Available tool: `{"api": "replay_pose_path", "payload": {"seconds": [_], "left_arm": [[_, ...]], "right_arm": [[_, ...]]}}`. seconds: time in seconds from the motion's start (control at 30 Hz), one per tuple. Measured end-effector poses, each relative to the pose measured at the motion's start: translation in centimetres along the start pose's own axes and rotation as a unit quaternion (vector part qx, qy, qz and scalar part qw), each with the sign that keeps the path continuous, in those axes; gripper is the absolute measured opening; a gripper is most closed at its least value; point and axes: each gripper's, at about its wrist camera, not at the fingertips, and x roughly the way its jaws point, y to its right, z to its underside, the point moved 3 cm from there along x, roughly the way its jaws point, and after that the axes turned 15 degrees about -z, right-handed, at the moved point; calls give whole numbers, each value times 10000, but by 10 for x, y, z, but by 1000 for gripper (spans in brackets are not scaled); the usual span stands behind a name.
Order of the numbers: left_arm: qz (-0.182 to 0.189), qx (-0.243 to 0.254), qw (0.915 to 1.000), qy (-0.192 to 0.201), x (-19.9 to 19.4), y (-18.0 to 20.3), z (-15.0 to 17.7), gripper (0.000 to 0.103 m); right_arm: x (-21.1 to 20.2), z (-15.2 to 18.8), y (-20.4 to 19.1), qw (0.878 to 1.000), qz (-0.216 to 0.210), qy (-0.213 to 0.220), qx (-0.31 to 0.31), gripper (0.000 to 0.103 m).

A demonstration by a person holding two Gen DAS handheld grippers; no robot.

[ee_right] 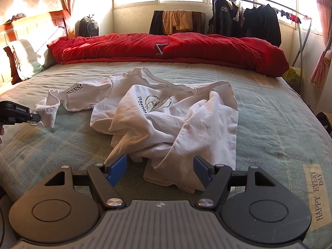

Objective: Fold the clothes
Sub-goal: 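Grasp the sleeve cuff with the left gripper and pull it away from the shirt body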

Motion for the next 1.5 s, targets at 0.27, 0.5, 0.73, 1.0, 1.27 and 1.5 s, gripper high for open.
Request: {"api": "replay_pose_path", "payload": {"seconds": [0.27, 0.5, 0.73, 1.0, 1.27, 1.5], "left_arm": [[-1054, -55, 9943, 146, 0, -89, -25, 11], [-1080, -869, 9895, -405, 30, -143, -19, 16], [-338, -1954, 9773, -751, 31, -166, -2, 32], [979, -3282, 9306, -1291, 25, -155, 19, 35], [1147, -3714, 9144, -1133, 63, -137, 25, 45], [813, -3935, 9134, -652, 84, -140, 11, 37]], "right_arm": [[8, -3, -13, 9999, -73, -53, -131, 75], [16, -4, -26, 9995, -134, -148, -261, 75], [23, -7, -32, 9991, -139, -226, -324, 75], [33, -8, -38, 9985, -173, -334, -391, 75], [39, -7, -40, 9981, -156, -418, -434, 75], [41, -11, -38, 9980, -52, -447, -442, 75]]}}
